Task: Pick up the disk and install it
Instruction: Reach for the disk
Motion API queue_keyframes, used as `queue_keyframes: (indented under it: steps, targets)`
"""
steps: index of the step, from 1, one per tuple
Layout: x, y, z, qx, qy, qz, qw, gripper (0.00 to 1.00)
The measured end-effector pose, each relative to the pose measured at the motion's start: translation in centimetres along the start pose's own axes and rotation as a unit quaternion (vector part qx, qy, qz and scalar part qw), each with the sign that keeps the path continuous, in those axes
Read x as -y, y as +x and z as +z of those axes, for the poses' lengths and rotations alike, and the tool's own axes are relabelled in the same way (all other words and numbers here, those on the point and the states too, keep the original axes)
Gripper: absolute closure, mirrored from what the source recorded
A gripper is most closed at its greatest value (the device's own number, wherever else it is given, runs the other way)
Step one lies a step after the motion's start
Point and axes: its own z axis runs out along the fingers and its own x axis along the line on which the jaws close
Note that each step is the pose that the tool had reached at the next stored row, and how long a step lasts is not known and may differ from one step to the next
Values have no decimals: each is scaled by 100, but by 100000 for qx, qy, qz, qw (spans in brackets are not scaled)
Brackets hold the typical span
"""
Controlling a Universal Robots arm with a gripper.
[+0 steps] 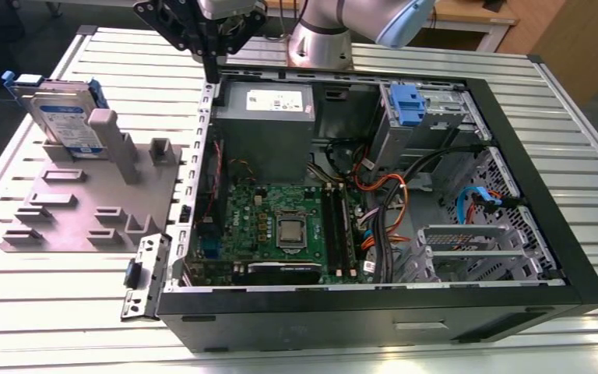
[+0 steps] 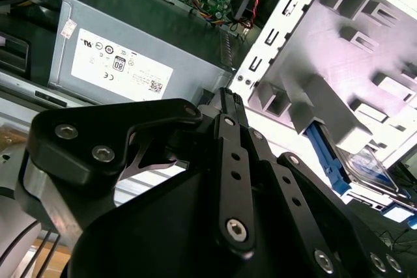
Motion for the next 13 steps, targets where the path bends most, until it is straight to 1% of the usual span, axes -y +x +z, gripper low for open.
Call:
queue_keyframes:
  steps: [2, 4, 7, 13]
  targets:
    - [0, 2, 0, -2, -3, -4, 100000, 89]
    - [3, 32, 5, 1, -6, -1, 100000, 89]
    - [3, 38, 5, -1, -3, -4, 100000, 89]
    - [6, 71, 6, -1, -3, -3, 100000, 89]
